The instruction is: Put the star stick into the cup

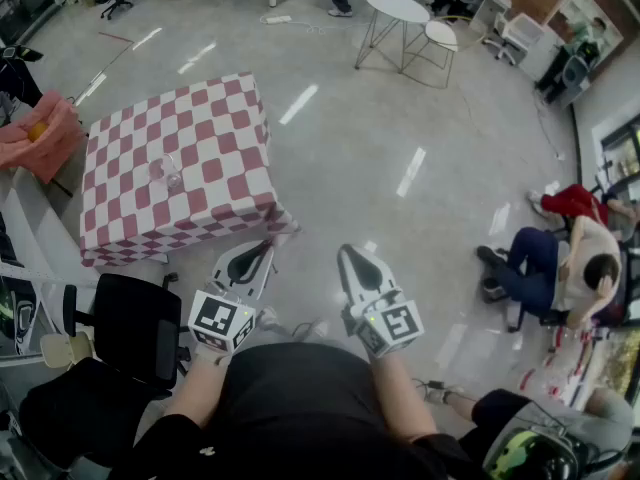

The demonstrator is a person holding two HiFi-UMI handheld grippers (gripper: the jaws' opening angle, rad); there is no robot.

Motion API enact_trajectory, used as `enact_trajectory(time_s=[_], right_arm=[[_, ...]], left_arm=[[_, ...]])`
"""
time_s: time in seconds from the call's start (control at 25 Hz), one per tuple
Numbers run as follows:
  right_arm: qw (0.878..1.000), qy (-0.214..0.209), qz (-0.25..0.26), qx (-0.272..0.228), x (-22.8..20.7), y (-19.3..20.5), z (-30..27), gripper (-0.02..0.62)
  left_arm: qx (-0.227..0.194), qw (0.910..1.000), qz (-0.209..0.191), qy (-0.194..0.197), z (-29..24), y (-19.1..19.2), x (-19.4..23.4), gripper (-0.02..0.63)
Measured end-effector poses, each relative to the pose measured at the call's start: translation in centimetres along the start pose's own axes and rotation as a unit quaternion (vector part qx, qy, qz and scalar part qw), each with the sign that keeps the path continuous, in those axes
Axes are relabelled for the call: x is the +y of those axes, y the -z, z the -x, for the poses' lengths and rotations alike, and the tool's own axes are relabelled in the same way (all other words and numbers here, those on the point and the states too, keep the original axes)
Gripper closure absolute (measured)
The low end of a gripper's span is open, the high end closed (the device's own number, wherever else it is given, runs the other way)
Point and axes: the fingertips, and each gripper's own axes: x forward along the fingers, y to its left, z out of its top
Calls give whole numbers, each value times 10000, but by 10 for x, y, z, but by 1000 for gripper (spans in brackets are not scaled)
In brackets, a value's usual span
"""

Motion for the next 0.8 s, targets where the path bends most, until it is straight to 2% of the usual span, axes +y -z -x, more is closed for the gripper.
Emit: enact_trajectory(time_s=[0.36, 0.56, 0.8], right_arm=[[9999, -26, 37, 121, 29, 7, -45, 575], [9999, 33, -165, 16, 44, 3, -73, 574], [9995, 165, -245, 80, 43, 13, -92, 574]], left_arm=[[13, 9996, 270, -13, 19, 8, 54, 553], [-71, 9993, 368, 33, 29, 9, 87, 553], [-43, 9992, 384, 80, 30, 14, 110, 552]])
